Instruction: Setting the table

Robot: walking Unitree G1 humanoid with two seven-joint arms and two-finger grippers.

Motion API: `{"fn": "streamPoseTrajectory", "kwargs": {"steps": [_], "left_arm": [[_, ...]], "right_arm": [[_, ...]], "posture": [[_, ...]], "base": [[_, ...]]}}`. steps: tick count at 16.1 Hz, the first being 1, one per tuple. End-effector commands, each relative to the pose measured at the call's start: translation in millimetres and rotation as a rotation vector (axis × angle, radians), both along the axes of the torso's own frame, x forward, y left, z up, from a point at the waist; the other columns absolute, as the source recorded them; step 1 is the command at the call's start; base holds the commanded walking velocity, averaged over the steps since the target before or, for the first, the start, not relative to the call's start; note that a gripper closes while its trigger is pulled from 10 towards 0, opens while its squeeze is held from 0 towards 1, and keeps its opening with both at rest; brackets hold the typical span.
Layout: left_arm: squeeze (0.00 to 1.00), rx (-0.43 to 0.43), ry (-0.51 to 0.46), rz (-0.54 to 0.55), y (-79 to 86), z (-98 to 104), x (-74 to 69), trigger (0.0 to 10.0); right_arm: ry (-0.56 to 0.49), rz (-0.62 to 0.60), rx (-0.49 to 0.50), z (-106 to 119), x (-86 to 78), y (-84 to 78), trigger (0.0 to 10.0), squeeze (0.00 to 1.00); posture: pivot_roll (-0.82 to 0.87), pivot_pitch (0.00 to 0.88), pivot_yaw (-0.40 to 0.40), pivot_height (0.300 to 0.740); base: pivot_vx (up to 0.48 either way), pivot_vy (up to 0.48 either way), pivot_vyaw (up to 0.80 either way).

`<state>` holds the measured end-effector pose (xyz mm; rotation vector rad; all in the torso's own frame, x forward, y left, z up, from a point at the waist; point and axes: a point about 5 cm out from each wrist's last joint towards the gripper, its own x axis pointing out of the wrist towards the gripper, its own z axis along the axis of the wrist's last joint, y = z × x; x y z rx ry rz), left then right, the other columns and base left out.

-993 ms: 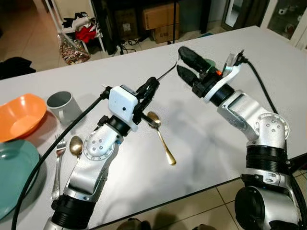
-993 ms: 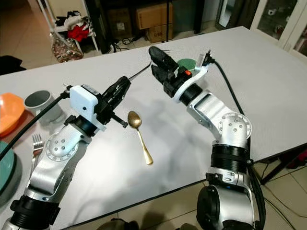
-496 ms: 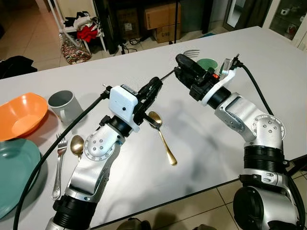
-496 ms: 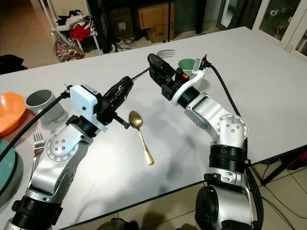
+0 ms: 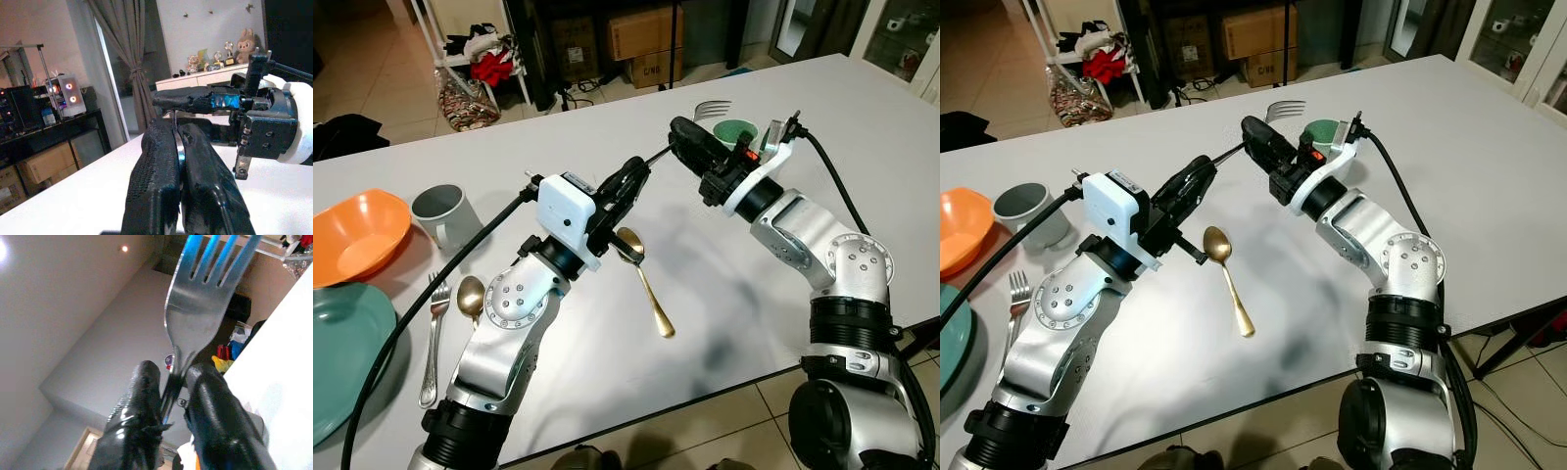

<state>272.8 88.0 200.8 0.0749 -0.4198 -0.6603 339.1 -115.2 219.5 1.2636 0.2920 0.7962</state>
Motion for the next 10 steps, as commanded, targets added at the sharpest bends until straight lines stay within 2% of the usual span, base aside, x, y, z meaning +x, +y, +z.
{"fn": "streamPoseTrajectory", "kwargs": {"steps": [1,8,10], "left_arm": [[0.00,-0.003,-0.011,0.006,3.4,3.8,-0.6,0.0],[0.00,0.000,-0.008,0.004,4.4,3.8,0.5,0.0],[0.00,0.011,-0.019,0.052,6.5,4.4,2.2,0.0]], "right_arm": [[-0.011,0.013,-0.004,5.0,2.1,4.2,0.0,0.00],[-0.031,-0.020,0.000,6.6,4.6,3.0,0.0,0.00],[-0.035,-0.025,-0.009,6.4,4.8,3.1,0.0,0.00]], "posture": [[-0.10,0.033,0.104,0.740],[-0.10,0.028,0.115,0.740],[-0.09,0.027,0.116,0.740]], "base": [[0.000,0.000,0.00],[0.000,0.000,0.00],[0.000,0.000,0.00]]}}
